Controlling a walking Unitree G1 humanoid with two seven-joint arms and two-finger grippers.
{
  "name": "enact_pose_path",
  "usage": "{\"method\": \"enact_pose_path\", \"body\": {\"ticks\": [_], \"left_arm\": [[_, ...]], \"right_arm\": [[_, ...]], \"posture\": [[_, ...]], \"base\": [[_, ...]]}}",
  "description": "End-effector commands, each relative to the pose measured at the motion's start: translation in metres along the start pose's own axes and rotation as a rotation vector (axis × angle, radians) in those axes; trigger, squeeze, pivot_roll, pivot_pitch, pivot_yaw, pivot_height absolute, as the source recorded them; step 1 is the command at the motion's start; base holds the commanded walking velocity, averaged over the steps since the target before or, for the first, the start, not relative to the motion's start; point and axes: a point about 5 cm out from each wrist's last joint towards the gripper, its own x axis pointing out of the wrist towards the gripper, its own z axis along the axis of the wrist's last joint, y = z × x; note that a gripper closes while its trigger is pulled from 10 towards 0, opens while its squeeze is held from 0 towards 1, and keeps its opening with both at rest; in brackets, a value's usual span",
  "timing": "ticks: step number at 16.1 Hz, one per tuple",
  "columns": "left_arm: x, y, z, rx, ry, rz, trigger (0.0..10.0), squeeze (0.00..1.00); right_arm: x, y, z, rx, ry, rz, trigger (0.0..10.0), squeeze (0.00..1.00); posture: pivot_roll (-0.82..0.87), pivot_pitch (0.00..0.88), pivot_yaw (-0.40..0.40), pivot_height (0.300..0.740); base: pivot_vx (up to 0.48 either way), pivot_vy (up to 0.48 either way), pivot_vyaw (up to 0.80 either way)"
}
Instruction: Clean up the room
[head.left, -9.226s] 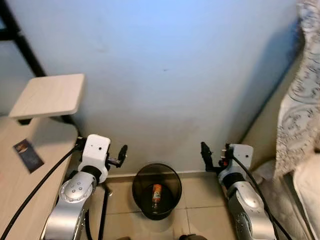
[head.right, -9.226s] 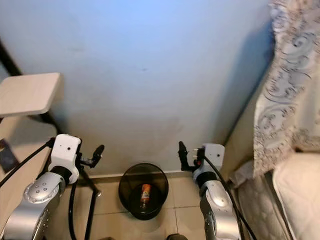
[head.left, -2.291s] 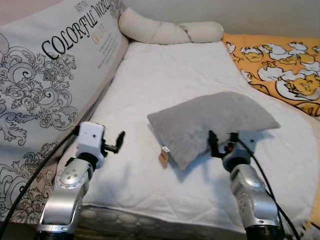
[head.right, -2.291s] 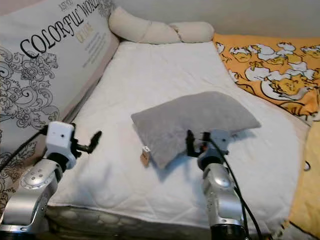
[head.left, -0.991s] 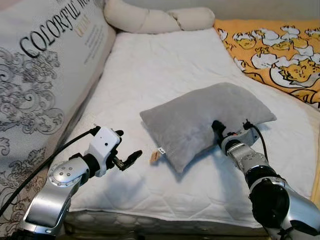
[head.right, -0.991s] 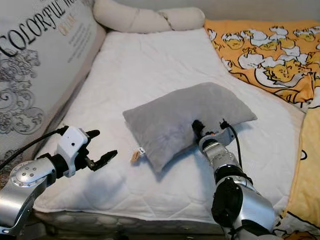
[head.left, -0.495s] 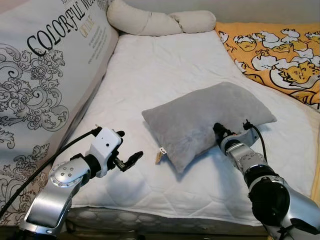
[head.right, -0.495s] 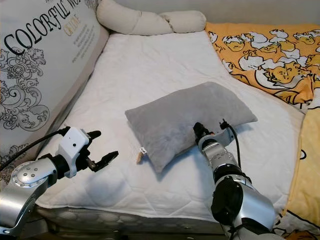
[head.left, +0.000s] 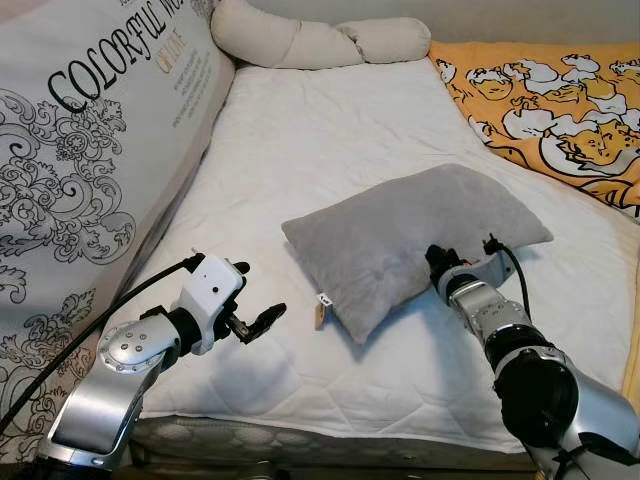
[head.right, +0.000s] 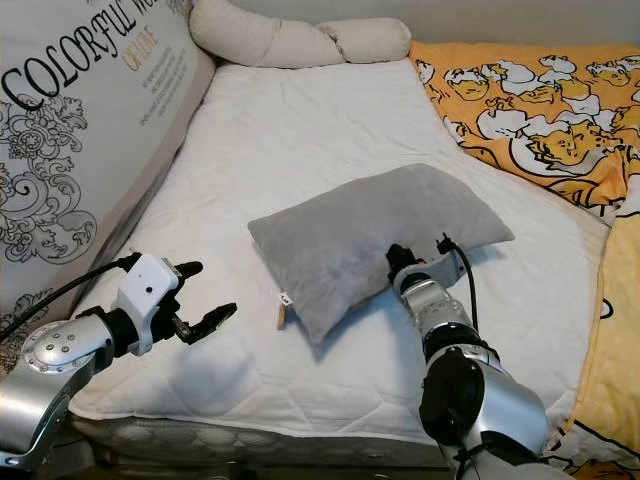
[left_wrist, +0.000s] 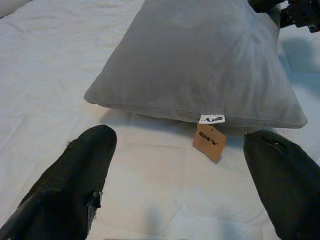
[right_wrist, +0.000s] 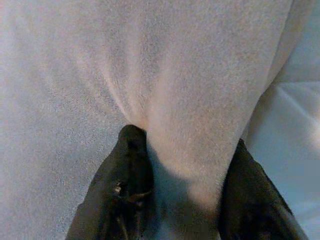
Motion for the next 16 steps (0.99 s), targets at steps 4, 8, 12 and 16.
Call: {"method": "enact_pose_path", "body": {"ticks": [4, 8, 12, 16], "left_arm": [[-0.001, 0.006, -0.001, 0.013, 0.023, -0.002, 10.0, 0.00], [-0.004, 0.014, -0.002, 0.007, 0.020, 0.047, 10.0, 0.00], [-0.010, 0.038, 0.010, -0.066, -0.080, 0.223, 10.0, 0.00], [-0.021, 0.068, 0.021, -0.173, -0.186, 0.448, 10.0, 0.00]], "right_arm": [[0.001, 0.007, -0.001, -0.014, 0.032, 0.008, 0.0, 0.00], [0.004, 0.041, 0.007, -0.141, 0.021, 0.121, 0.0, 0.00], [0.001, 0.107, 0.016, -0.191, 0.010, 0.346, 0.0, 0.00], [-0.019, 0.179, 0.021, -0.393, 0.052, 0.710, 0.0, 0.00]], "posture": [[0.02, 0.000, 0.053, 0.740], [0.02, 0.000, 0.054, 0.740], [0.03, 0.000, 0.039, 0.740], [0.03, 0.000, 0.035, 0.740]], "base": [[0.000, 0.000, 0.00], [0.000, 0.000, 0.00], [0.000, 0.000, 0.00], [0.000, 0.000, 0.00]]}}
